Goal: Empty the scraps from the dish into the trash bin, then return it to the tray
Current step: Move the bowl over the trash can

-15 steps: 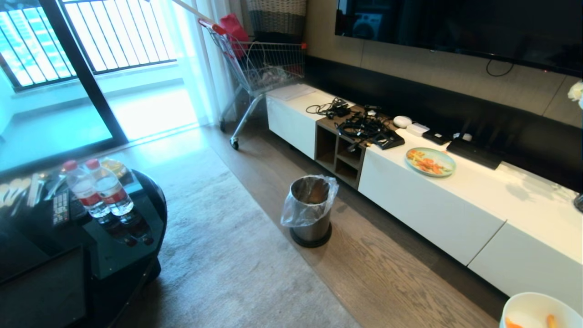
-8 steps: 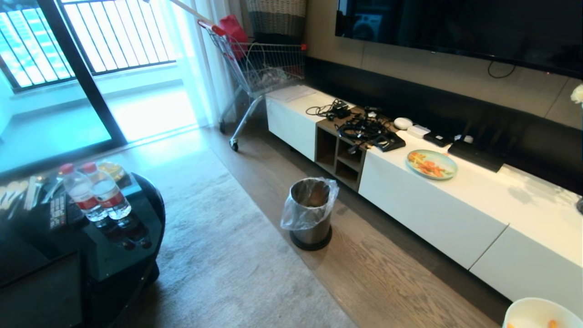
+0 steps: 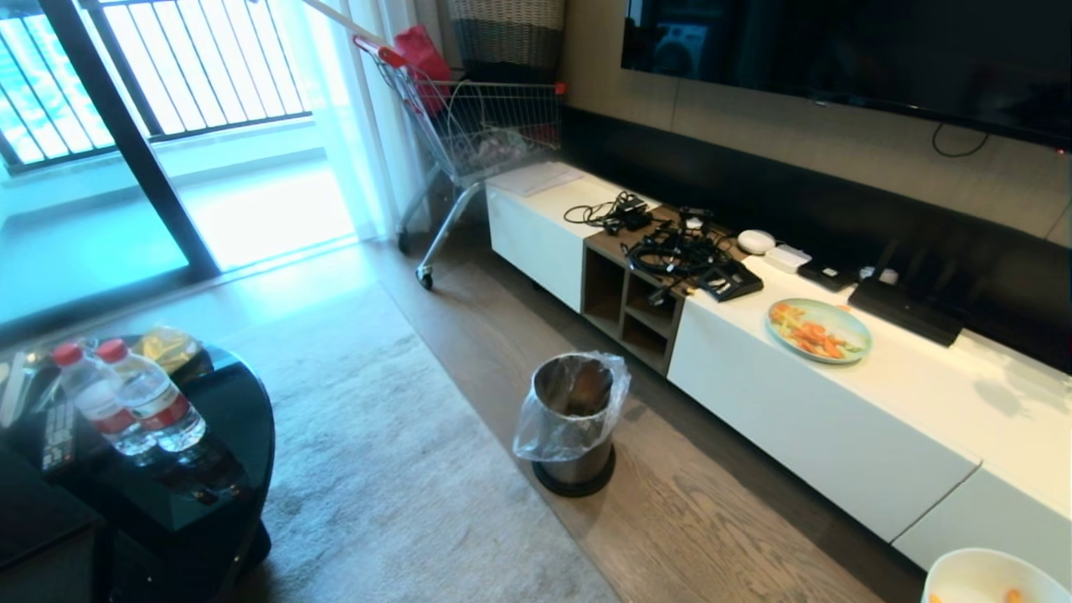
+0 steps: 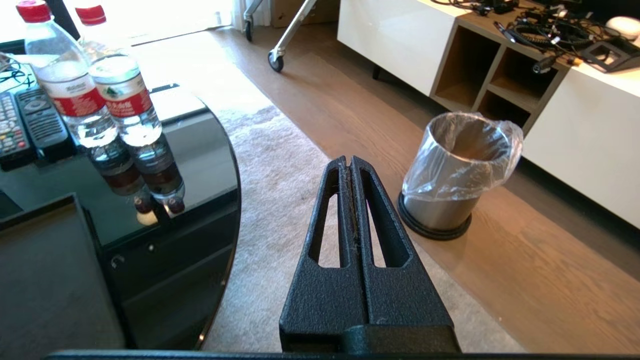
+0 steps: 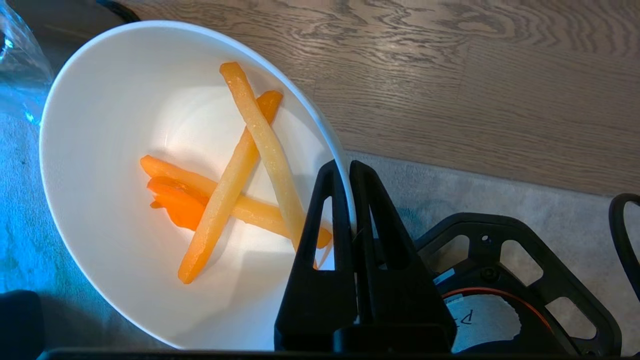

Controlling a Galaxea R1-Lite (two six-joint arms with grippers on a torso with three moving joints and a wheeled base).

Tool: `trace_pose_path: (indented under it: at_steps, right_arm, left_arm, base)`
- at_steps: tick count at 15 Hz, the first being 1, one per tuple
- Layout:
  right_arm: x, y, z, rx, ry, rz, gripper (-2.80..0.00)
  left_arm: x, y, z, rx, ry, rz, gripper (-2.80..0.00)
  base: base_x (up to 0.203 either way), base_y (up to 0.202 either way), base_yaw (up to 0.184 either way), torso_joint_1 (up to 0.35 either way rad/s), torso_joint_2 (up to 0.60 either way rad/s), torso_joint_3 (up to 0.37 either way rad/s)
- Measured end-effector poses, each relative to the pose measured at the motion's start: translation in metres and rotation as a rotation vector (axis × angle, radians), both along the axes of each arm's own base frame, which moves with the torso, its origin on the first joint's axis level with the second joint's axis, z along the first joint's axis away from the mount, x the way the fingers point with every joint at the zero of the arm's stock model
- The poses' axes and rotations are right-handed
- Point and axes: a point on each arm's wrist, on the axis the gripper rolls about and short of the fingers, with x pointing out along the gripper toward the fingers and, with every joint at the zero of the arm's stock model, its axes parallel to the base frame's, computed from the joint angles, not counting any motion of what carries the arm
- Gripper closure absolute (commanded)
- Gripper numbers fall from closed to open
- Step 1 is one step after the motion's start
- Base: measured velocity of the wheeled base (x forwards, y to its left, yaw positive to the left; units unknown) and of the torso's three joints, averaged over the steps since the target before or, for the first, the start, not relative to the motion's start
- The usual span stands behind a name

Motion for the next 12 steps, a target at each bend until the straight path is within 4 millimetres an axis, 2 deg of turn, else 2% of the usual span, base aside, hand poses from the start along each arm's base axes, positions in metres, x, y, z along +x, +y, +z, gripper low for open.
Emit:
trace_pose_path:
  at_steps: [12]
  right_arm:
    - [0.0010,0.0001,0.0021,-0.011,-0.008,0.006,0.00]
  left_arm:
    - [0.0000,0.0000,0.0000,0.000,0.000,0.000,0.00]
  base:
    - [0.005,0.000,0.000,0.001,0.00,0.000]
